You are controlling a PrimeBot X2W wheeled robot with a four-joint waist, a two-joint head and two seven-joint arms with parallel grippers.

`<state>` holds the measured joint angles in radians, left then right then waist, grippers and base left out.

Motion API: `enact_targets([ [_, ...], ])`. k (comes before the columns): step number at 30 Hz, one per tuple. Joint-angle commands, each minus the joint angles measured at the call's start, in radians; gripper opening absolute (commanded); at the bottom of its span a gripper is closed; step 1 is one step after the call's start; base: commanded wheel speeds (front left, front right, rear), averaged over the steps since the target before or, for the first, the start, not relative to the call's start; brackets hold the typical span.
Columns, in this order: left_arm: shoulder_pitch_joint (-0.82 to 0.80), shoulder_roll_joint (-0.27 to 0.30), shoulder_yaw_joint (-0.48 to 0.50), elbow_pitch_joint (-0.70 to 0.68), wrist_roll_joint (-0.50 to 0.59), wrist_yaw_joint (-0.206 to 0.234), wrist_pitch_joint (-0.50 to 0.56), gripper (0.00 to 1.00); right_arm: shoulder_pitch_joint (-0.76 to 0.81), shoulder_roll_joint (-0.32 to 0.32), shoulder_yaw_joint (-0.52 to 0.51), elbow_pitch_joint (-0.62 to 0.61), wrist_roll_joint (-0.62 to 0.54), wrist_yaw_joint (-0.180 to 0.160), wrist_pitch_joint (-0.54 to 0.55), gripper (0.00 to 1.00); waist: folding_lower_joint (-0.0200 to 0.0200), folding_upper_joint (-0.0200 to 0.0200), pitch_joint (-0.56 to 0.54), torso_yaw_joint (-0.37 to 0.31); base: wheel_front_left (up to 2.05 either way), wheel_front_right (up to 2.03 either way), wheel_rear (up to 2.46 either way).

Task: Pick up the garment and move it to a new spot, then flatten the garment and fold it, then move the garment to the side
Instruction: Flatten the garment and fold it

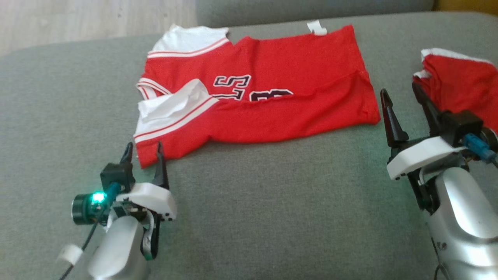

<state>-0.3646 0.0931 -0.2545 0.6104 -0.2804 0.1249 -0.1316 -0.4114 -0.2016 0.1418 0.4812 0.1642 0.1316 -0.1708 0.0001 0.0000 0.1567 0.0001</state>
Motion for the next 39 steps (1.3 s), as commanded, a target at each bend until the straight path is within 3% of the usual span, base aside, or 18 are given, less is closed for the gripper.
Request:
enact_targets([
  [1, -0.050, 0.027, 0.036, -0.014, 0.007, 0.011, 0.002, 1.00, -0.012, 0.003, 0.012, -0.041, -0.009, -0.001, 0.006, 1.00, -0.0001, 0.0000, 0.019, -0.014, 0.00, 0.00, 0.00],
  [9, -0.146, 0.052, 0.029, 0.180, 0.023, 0.044, 0.064, 1.00, -0.014, 0.008, 0.020, -0.131, -0.016, -0.001, 0.042, 1.00, -0.0001, 0.0000, 0.079, -0.048, 0.00, 0.00, 0.00],
  [13, -0.178, 0.050, 0.018, 0.267, 0.015, 0.026, 0.122, 1.00, -0.014, 0.004, 0.016, -0.154, -0.020, -0.001, 0.057, 1.00, -0.0001, 0.0000, 0.092, -0.053, 0.00, 0.00, 0.00],
  [14, -0.186, 0.049, 0.015, 0.284, 0.013, 0.020, 0.134, 0.95, -0.015, 0.001, 0.012, -0.158, -0.022, -0.001, 0.060, 1.00, -0.0001, 0.0000, 0.093, -0.053, 0.00, 0.00, 0.00],
  [15, -0.194, 0.048, 0.013, 0.297, 0.012, 0.015, 0.141, 0.34, -0.016, -0.001, 0.007, -0.161, -0.025, -0.001, 0.064, 1.00, -0.0001, 0.0000, 0.094, -0.052, 0.00, 0.00, 0.00],
  [16, -0.200, 0.047, 0.013, 0.306, 0.009, 0.012, 0.142, 0.00, -0.017, -0.003, 0.001, -0.163, -0.027, -0.001, 0.068, 1.00, -0.0001, 0.0000, 0.094, -0.051, 0.00, 0.00, 0.00],
  [22, -0.246, 0.046, 0.007, 0.286, 0.014, 0.010, 0.027, 0.00, -0.023, -0.001, -0.041, -0.149, -0.053, -0.001, 0.119, 1.00, -0.0001, 0.0000, 0.084, -0.025, 0.00, 0.00, 0.00],
  [27, -0.277, 0.036, -0.017, 0.209, 0.038, 0.008, -0.081, 0.00, -0.037, 0.039, -0.076, -0.097, -0.080, -0.001, 0.197, 1.00, -0.0001, 0.0000, 0.070, 0.002, 0.00, 0.00, 0.00],
  [33, -0.283, 0.030, -0.058, 0.118, 0.067, -0.008, -0.112, 0.00, -0.080, 0.093, -0.132, 0.048, -0.083, -0.001, 0.309, 1.00, -0.0001, 0.0000, 0.065, 0.033, 0.00, 0.00, 0.00],
  [39, -0.275, 0.024, -0.086, 0.079, 0.076, -0.018, -0.114, 0.00, -0.133, 0.117, -0.205, 0.175, -0.138, -0.001, 0.340, 1.00, -0.0001, 0.0000, 0.071, 0.056, 0.00, 0.00, 0.00],
])
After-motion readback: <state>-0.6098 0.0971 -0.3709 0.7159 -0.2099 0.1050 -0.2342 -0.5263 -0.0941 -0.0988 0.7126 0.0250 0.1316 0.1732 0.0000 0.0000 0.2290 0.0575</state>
